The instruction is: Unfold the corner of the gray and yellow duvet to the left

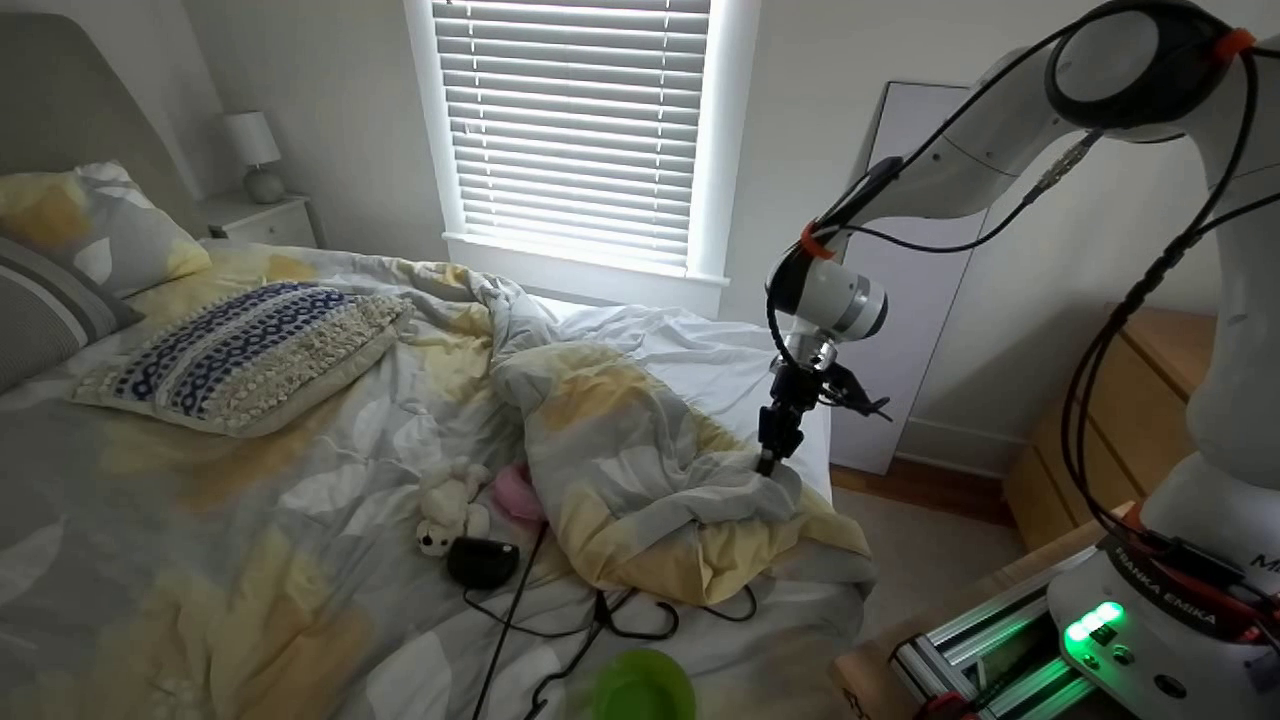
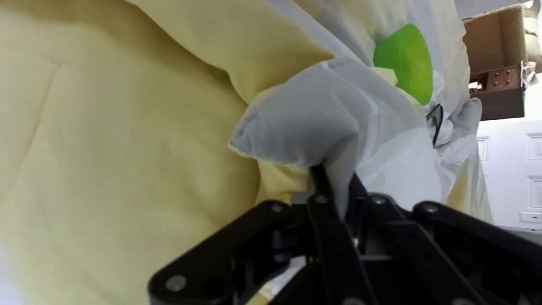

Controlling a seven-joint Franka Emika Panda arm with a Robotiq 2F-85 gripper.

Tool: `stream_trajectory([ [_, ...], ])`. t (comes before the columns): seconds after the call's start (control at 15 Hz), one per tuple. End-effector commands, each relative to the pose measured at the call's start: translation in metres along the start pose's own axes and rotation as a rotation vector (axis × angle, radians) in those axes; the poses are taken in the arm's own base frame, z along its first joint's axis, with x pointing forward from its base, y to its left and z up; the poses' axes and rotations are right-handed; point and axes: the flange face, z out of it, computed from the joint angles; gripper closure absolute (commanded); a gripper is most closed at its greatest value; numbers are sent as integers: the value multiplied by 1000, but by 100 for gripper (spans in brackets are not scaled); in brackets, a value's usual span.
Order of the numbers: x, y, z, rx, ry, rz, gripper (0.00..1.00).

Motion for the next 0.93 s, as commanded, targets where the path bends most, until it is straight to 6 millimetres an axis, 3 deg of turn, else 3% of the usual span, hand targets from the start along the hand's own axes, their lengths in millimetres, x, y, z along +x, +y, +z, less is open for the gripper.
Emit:
stream_trajectory([
  [0.0,-20,-66,-9,-69,44,-90,98],
  [0.2,-27,-131,-11,-188,73,-177,98],
  [0.4,-31,-205,1,-321,119,-254,98],
  [0.73,-40,-343,47,-515,247,-407,98],
  [0.87,-48,-390,69,-586,319,-482,98],
])
